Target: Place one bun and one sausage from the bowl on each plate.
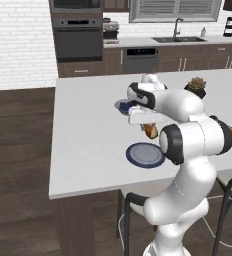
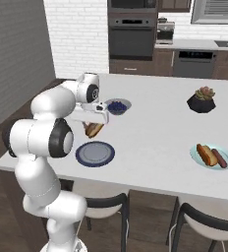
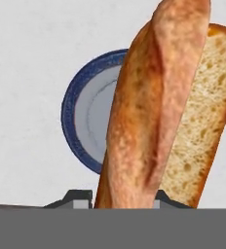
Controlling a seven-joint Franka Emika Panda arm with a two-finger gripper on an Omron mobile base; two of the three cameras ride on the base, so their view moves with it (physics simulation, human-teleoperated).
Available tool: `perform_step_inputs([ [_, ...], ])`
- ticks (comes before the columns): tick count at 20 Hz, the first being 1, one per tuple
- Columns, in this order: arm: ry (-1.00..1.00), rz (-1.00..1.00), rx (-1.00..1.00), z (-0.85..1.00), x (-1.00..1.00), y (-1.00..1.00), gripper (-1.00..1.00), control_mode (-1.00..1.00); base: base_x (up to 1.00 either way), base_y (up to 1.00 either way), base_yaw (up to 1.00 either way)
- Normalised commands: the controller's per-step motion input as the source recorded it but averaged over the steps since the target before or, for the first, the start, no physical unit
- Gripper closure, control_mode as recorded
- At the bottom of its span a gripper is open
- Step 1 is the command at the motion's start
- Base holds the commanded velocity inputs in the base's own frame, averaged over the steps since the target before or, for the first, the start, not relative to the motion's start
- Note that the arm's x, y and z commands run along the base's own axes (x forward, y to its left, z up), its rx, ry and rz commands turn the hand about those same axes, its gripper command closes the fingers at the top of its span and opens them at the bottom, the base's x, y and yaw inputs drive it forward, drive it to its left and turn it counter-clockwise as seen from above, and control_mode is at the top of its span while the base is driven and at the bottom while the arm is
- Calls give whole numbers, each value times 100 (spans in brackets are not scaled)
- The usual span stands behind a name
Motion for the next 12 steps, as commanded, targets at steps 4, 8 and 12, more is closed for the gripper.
perform_step_inputs([
  [4, 4, 1, 0, -68, -33, 51, 100, -100, 0, 0, 0],
  [8, 0, 0, 0, -54, 4, 18, 100, -100, 0, 0, 0],
  [12, 0, 1, 0, -41, 24, 2, 100, -100, 0, 0, 0],
])
